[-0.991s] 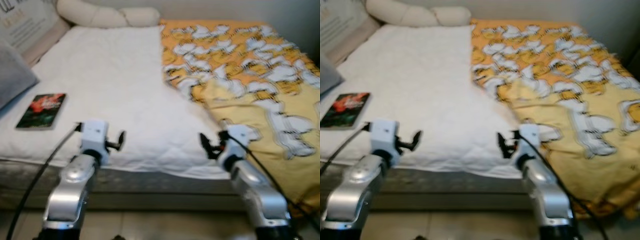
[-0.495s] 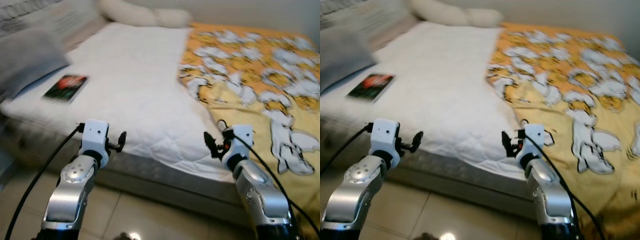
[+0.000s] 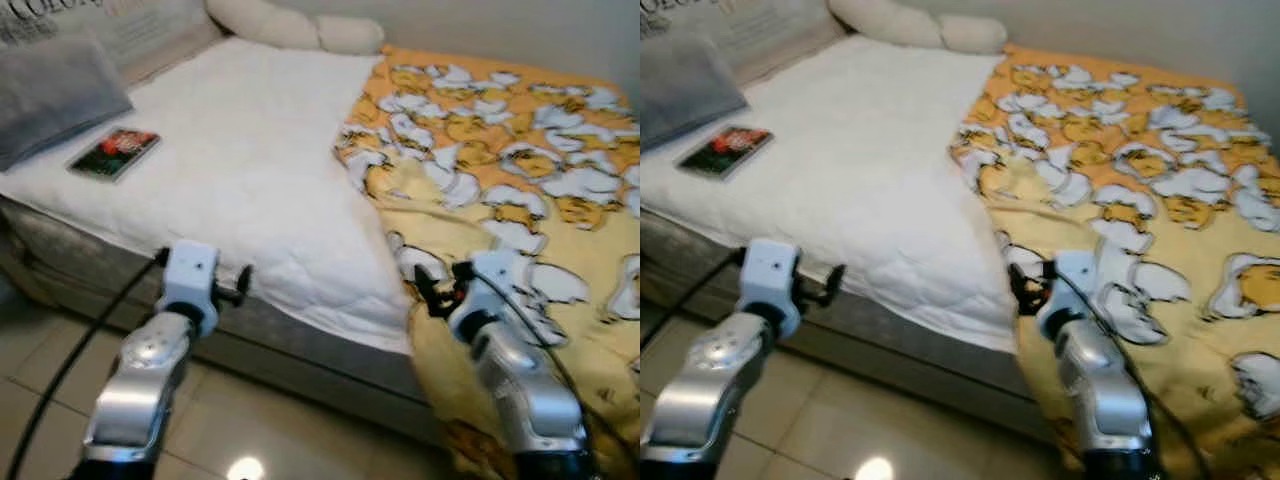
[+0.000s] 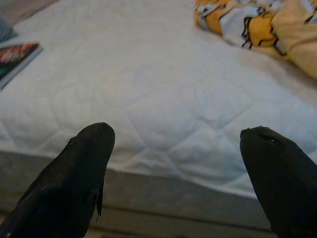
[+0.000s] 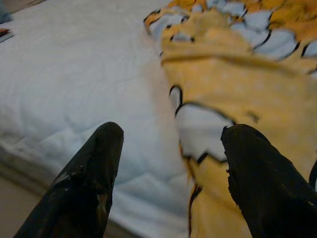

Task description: Clean up the room

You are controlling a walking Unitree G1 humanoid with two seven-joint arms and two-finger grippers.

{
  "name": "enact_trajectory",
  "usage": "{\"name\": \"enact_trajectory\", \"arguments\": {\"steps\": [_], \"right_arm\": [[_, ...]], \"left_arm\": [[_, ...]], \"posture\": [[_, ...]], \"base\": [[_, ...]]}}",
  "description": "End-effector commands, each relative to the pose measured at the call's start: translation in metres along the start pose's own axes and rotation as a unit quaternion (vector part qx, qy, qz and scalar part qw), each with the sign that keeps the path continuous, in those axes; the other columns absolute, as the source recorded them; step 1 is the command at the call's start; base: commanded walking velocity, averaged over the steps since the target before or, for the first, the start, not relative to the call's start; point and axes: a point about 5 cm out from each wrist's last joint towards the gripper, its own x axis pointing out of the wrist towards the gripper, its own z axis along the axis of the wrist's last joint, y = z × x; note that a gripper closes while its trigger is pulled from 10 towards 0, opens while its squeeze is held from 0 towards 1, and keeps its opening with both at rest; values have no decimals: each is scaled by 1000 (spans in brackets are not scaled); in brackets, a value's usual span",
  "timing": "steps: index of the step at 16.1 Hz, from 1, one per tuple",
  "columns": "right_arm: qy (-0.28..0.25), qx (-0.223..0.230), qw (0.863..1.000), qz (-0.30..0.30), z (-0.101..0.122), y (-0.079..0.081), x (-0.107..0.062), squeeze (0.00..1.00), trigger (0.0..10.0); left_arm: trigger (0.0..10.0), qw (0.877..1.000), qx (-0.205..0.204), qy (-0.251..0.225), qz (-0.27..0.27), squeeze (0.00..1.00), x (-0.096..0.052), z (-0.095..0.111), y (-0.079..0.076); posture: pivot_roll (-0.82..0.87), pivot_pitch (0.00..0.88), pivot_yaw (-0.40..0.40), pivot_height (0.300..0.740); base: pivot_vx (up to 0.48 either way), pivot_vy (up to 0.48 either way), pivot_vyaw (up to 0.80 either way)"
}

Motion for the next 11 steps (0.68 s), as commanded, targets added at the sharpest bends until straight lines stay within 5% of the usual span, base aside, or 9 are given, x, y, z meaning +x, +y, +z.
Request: {"name": "enact_trajectory", "arguments": {"steps": [1,11], "right_arm": [[7,-7,1000,8,-2,2,-2,0,10000],[20,-15,1000,11,-8,5,-4,0,10000]], "left_arm": [[10000,1000,5,-8,0,1000,0,3,-1],[10000,1000,12,-7,-6,1000,-1,-1,-5]], "posture": [[-85,0,-1,740],[-97,0,-2,740]], "base": [[0,-375,0],[0,-375,0]]}}
